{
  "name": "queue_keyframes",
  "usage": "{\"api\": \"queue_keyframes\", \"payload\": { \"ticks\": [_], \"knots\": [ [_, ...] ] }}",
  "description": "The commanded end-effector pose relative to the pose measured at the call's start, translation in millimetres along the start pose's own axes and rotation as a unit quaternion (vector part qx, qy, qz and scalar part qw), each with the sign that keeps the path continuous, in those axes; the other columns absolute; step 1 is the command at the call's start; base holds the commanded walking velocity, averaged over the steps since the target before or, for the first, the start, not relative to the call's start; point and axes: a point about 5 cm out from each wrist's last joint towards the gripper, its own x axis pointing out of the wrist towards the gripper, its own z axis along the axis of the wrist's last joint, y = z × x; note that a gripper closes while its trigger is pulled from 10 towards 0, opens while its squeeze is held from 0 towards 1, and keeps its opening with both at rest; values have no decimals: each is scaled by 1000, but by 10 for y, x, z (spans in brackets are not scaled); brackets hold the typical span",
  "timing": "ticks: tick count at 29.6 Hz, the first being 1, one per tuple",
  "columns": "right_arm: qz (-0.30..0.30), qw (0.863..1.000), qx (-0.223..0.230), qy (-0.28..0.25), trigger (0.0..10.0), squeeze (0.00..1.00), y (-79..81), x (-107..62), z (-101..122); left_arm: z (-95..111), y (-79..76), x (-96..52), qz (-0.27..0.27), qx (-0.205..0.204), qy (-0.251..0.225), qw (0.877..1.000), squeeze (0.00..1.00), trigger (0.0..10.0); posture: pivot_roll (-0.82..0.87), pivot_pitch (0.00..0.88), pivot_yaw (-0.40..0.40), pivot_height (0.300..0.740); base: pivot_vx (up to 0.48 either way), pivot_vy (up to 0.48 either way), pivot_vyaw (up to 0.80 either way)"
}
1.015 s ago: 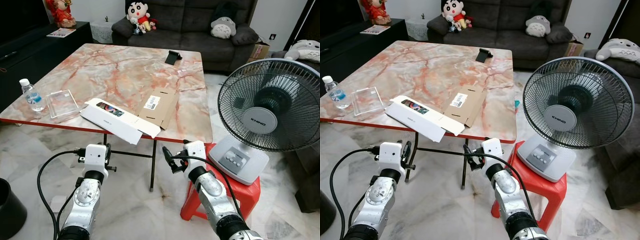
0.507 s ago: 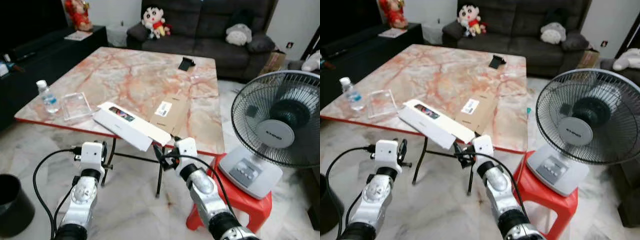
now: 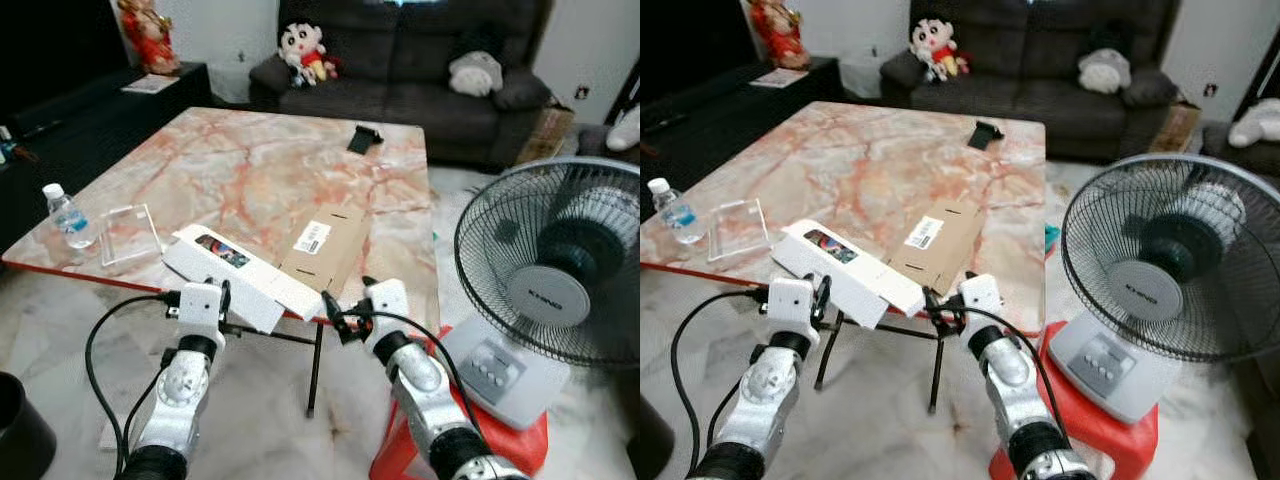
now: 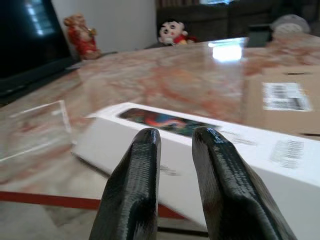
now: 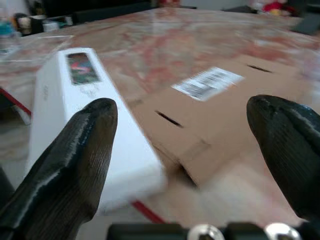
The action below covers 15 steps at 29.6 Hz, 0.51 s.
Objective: Picking trash to rubbish bin
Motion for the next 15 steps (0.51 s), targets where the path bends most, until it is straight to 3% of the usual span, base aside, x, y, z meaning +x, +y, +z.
{"api": "queue_keyframes", "payload": {
  "ticks": [1, 9, 15],
  "knots": [
    [10, 1000, 1, -9, 10000, 0, 52, 40, 46, -2, 59, 4, 7, 4, 1, 1000, 0, 10000, 55, 0, -33, 740, 394, 0, 0],
    [13, 1000, 2, -9, 10000, 0, 51, 23, 27, -2, 50, 0, 6, 3, -2, 1000, 0, 10000, 57, 0, -35, 740, 382, 0, 0],
    [9, 1000, 3, -9, 10000, 0, 18, 11, 26, 15, 48, 13, 5, -1, -5, 1000, 0, 10000, 53, 0, -35, 740, 0, 0, 0]
  ]
}}
